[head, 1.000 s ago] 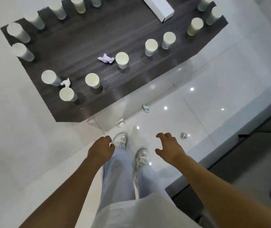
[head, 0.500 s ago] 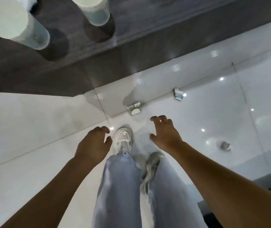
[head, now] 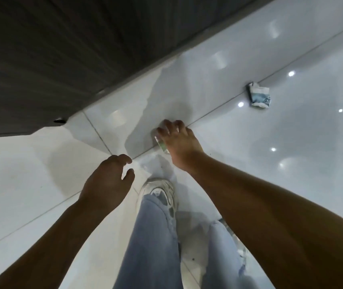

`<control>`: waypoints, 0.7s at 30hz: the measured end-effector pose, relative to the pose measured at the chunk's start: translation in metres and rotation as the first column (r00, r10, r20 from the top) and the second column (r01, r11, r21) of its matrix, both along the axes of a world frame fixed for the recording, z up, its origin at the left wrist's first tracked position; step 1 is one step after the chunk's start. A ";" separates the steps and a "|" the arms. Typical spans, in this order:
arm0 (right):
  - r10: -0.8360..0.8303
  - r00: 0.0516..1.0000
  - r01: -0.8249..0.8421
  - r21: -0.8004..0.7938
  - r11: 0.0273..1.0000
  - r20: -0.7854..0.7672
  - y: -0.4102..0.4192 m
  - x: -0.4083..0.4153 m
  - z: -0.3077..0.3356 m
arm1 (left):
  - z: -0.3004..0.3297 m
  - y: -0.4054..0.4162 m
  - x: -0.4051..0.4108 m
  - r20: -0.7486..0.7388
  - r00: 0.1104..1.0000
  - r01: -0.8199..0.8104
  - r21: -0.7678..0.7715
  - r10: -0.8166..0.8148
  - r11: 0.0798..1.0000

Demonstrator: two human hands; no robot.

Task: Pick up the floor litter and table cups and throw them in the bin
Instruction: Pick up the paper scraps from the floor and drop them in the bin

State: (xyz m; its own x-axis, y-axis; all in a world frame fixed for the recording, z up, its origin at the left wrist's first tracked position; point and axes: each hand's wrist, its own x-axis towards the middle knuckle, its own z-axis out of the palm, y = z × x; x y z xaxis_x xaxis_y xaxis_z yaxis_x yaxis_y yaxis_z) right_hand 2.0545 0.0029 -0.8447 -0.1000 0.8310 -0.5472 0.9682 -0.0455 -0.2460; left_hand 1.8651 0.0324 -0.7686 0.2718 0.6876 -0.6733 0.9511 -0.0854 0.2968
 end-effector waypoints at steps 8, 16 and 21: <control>-0.126 0.984 0.127 0.002 0.992 -0.127 -0.030 0.021 0.012 | -0.008 0.007 0.049 0.058 0.991 0.121 -0.014 -0.120 0.993; -0.196 0.965 0.209 0.058 0.976 -0.176 -0.047 0.051 0.081 | 0.026 0.001 0.110 0.101 0.933 0.351 -0.040 -0.346 0.935; -0.199 0.963 0.219 0.099 0.971 -0.183 -0.050 0.071 0.099 | 0.031 -0.001 0.138 0.211 0.901 0.394 -0.027 -0.380 0.919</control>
